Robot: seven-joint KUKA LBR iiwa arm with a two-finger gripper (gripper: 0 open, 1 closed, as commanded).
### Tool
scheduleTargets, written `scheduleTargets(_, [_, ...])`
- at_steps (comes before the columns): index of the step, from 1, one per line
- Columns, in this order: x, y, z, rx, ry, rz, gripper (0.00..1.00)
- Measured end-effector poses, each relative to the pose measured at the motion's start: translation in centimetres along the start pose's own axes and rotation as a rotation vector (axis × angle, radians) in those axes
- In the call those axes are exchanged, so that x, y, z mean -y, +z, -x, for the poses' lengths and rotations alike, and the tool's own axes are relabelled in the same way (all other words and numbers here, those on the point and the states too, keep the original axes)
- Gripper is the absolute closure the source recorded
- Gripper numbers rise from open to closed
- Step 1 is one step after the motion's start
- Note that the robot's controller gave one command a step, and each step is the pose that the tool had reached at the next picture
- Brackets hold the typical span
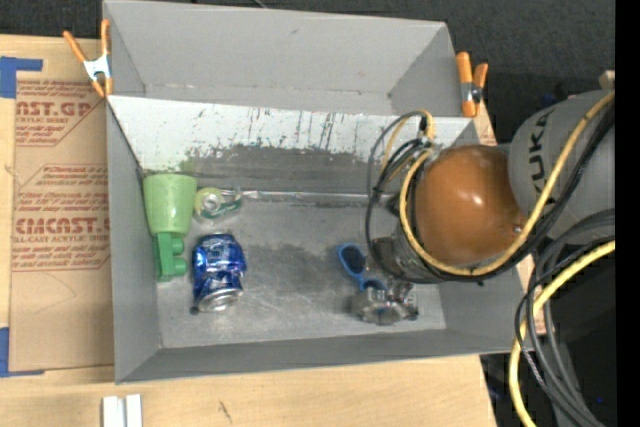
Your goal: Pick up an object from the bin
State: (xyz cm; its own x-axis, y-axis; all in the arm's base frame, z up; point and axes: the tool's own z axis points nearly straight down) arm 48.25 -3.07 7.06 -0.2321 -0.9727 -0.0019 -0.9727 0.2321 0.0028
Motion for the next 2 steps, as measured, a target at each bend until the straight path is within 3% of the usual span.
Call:
scheduleTargets(1, [10.87, -0.18, -3.83, 0.000, 0.087, -0.008, 1.00])
scheduleTargets(2, [10.64, -0.14, -3.59, 0.002, 0.083, -0.005, 0.00])
